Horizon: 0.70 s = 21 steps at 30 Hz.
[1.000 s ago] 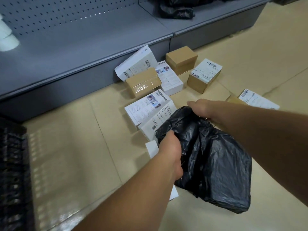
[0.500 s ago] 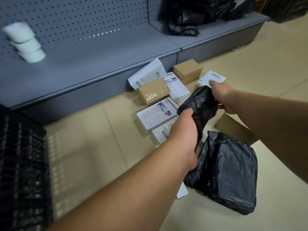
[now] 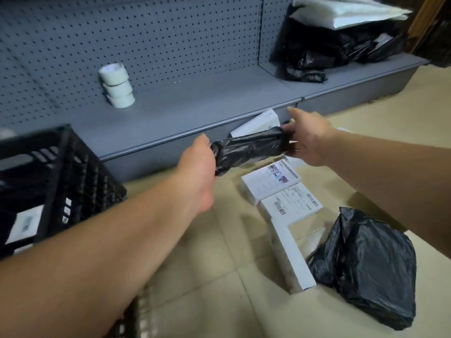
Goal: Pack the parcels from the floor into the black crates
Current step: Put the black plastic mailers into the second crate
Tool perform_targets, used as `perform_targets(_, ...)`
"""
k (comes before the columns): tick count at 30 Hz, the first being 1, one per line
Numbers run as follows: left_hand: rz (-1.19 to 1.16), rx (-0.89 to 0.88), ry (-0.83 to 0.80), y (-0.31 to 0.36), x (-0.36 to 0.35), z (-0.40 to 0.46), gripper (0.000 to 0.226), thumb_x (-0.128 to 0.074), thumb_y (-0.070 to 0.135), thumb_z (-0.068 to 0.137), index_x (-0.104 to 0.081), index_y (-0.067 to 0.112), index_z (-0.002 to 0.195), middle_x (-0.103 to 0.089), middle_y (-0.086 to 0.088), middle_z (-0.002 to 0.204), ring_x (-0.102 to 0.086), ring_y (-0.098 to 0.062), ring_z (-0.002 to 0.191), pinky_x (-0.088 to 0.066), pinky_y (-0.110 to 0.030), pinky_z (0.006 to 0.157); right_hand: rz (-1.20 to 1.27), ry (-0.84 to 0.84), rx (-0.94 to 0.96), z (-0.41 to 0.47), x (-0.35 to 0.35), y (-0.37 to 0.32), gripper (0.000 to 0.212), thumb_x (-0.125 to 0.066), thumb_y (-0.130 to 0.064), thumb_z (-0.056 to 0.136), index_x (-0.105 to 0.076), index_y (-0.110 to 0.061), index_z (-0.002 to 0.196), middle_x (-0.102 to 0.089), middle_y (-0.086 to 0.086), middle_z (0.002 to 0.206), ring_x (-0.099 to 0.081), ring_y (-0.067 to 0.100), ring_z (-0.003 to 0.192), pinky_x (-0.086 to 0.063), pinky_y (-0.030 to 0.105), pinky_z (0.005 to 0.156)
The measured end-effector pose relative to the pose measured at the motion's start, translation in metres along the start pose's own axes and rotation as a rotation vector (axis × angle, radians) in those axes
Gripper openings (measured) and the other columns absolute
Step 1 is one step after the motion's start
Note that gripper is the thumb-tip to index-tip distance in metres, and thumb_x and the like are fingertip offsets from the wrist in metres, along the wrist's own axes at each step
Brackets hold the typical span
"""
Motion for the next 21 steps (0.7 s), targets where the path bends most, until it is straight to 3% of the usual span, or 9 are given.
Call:
perform_targets(2,-0.002,-0.048,0.054,0.019,0.034,-0.004,0.027,-0.052,0.046,0.087,-0.064,0.023,0.092,-0.073,-0.001,0.107,-0.065,-0.021,0.092,-0.05,-0.044,0.104,0.037,-0.055,0.011,-0.013,-0.033,-0.008,0.054,-0.046,-0.054,0.098,-0.066,-0.004,0.095,-0.069,0.016,0.106,-0.067,0.031,0.096,-0.057,0.043,0.092)
perform_targets(5,0.036,-0.109,0.097,0.039,0.079,-0.009,0.048,-0.048,0.047,0.067,-0.068,0.017,0.099,-0.071,-0.007,0.114,-0.06,-0.021,0.096,-0.043,-0.055,0.109,0.018,-0.155,0.028,-0.031,-0.079,-0.018,0.062,-0.041,-0.055,0.098,-0.069,0.0,0.108,-0.069,0.019,0.114,-0.065,0.032,0.1,-0.053,0.044,0.097)
perform_targets(8,0.089,-0.143,0.136,0.056,0.122,-0.017,0.056,-0.052,0.046,0.069,-0.069,0.012,0.11,-0.073,-0.007,0.12,-0.066,-0.029,0.111,-0.045,-0.056,0.11,0.013,-0.218,0.04,-0.048,-0.119,-0.023,0.06,-0.041,-0.055,0.098,-0.067,-0.002,0.106,-0.071,0.018,0.107,-0.067,0.029,0.087,-0.054,0.04,0.084)
perform_targets(10,0.126,-0.145,0.162,0.065,0.148,-0.02,0.047,-0.058,0.042,0.075,-0.07,0.016,0.111,-0.073,-0.005,0.118,-0.066,-0.029,0.115,-0.047,-0.054,0.108,0.022,-0.256,0.035,-0.06,-0.145,-0.023,0.056,-0.043,-0.054,0.098,-0.066,-0.003,0.104,-0.071,0.016,0.099,-0.068,0.027,0.08,-0.055,0.034,0.072)
perform_targets(13,0.176,-0.176,0.185,0.082,0.183,-0.021,0.026,-0.066,0.033,0.085,-0.074,0.018,0.105,-0.078,-0.004,0.107,-0.07,-0.029,0.109,-0.05,-0.051,0.104,0.047,-0.305,0.03,-0.076,-0.175,-0.024,0.052,-0.046,-0.051,0.098,-0.064,-0.002,0.103,-0.069,0.012,0.082,-0.067,0.022,0.06,-0.055,0.027,0.054)
perform_targets(17,0.267,-0.23,0.149,0.102,0.223,-0.035,0.023,-0.065,0.031,0.082,-0.077,0.02,0.098,-0.08,-0.002,0.101,-0.074,-0.026,0.103,-0.053,-0.045,0.1,0.067,-0.426,0.028,-0.102,-0.218,-0.024,0.055,-0.046,-0.047,0.098,-0.067,0.002,0.106,-0.067,0.011,0.076,-0.063,0.021,0.047,-0.053,0.026,0.048)
perform_targets(21,0.31,-0.233,0.136,0.11,0.273,-0.052,0.03,-0.058,0.024,0.084,-0.08,0.02,0.064,-0.079,-0.011,0.092,-0.068,-0.021,0.078,-0.049,-0.04,0.082,0.071,-0.537,0.042,-0.135,-0.269,-0.022,0.045,-0.048,-0.044,0.099,-0.066,-0.003,0.101,-0.068,0.009,0.07,-0.061,0.021,0.047,-0.052,0.025,0.05)
Point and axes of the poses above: each hand's wrist, its own z-axis towards the middle knuckle, its own x-axis out of the back of the hand, y = z × x, the point moved 10 cm from there along z, towards the middle knuckle
